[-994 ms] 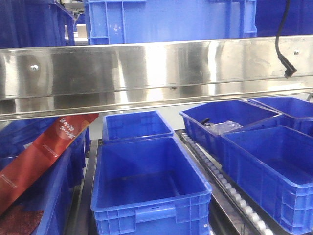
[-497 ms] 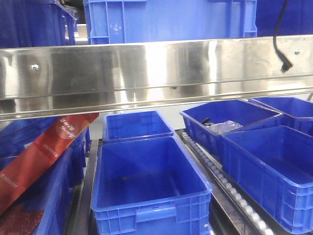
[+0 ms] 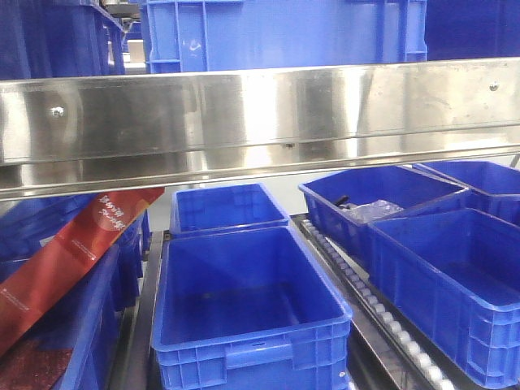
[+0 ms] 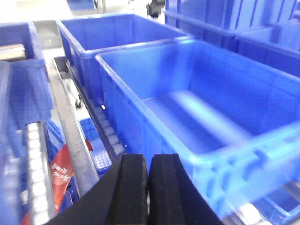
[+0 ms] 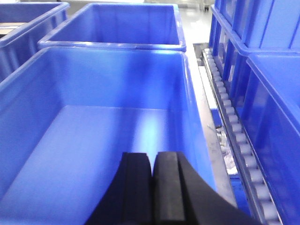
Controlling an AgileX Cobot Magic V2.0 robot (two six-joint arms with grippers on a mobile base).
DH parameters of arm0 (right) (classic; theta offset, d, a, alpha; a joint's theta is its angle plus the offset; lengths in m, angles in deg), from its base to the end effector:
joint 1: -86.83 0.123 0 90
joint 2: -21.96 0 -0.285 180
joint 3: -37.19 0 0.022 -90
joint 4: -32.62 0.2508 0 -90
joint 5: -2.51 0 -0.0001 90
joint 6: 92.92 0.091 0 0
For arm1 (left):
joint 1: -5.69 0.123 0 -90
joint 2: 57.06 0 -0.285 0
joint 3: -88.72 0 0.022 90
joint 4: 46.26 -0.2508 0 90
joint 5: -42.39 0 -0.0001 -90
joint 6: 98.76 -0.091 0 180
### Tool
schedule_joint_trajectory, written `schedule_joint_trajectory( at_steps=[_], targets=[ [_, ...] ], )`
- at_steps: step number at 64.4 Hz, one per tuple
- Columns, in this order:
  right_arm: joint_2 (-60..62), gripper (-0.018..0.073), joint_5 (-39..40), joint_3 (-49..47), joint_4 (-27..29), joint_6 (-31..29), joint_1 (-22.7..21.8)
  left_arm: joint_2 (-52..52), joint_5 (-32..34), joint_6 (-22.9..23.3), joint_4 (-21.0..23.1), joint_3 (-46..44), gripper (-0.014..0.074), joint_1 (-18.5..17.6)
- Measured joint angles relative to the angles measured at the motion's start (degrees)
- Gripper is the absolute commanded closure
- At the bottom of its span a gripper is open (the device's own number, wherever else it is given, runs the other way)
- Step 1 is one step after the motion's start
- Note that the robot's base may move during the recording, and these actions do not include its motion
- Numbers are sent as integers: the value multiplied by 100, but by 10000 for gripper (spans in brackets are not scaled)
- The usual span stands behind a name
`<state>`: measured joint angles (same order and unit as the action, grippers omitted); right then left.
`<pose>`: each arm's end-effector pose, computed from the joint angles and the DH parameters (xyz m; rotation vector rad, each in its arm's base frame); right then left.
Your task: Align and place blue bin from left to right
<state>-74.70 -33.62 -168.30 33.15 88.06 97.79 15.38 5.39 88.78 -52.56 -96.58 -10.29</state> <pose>0.3437 0.0671 0.4807 -0.1599 1.8687 0.1538 0.2176 -0.0561 0.4904 0.1666 1.8097 -0.1688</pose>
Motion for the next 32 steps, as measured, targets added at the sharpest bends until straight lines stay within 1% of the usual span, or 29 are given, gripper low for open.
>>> schedule_joint_trajectory(
  at_steps=[8,15,22,32],
  targets=[
    [1020,636,454,1142,0,0,0,-465,14,0,0,186,592,0],
    [1941,636,709,1944,0,0,0,-932,37,0,-23,411,592,0],
    [2801,636,778,2594,0,-12,0,-1363,93,10,-112,741,592,0],
    [3989,636,824,3442,-189,-12,0,-2046,138,10,-310,1367,592,0]
  ],
)
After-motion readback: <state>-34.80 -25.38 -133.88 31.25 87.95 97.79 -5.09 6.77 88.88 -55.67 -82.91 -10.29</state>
